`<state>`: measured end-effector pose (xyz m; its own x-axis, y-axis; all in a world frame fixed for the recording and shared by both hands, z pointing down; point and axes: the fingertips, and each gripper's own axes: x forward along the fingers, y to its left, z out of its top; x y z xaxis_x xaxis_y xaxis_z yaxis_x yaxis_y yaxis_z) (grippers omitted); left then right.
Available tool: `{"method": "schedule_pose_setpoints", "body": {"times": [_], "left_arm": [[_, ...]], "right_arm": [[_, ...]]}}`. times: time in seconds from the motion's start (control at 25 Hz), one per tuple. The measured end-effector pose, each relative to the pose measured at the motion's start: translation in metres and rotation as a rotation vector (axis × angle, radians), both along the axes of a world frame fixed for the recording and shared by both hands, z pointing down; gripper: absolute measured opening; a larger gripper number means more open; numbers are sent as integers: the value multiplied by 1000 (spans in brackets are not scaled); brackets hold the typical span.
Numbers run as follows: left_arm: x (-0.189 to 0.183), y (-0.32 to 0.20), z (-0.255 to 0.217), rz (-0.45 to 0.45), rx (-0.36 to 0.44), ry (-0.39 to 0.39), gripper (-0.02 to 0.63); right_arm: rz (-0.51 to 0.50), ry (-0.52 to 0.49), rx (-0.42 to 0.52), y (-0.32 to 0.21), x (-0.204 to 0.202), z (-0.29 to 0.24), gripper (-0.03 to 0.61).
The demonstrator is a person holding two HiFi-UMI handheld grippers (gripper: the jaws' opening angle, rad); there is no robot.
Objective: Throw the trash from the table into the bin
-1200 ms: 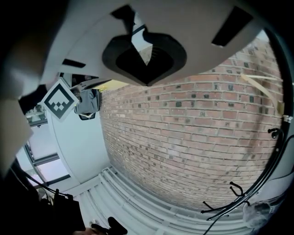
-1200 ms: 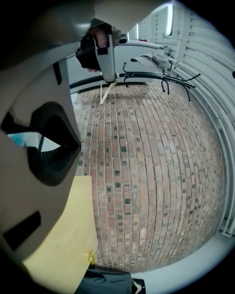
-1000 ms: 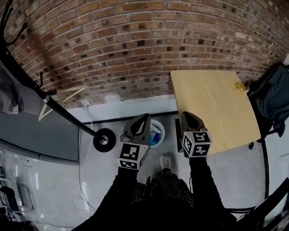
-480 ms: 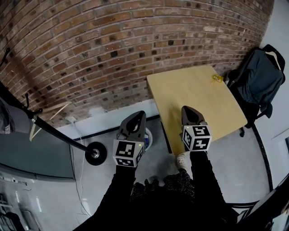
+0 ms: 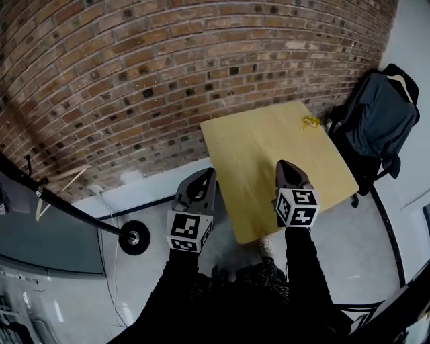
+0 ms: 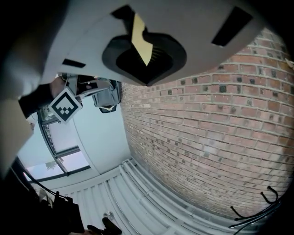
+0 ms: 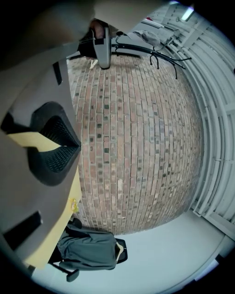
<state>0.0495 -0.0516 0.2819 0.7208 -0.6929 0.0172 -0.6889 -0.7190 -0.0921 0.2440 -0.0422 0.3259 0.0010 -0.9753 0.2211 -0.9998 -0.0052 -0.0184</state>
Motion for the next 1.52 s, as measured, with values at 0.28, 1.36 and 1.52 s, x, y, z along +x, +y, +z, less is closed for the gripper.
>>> {"method": "schedule_pose_setpoints", "body": {"times": [0.28,1.36,1.52], "left_arm": [[52,-26,-1,-33,5,-8,6],[206,-128,16,-203,-29,-61,6],[210,-134,21,-218,-42,-66,6]], "right_arm": [[-13,2,-16,-24,64,4,11],[-1,-24,-92,-148,290,52,12],[-16,-26,-125,-159,301,68,12]]}}
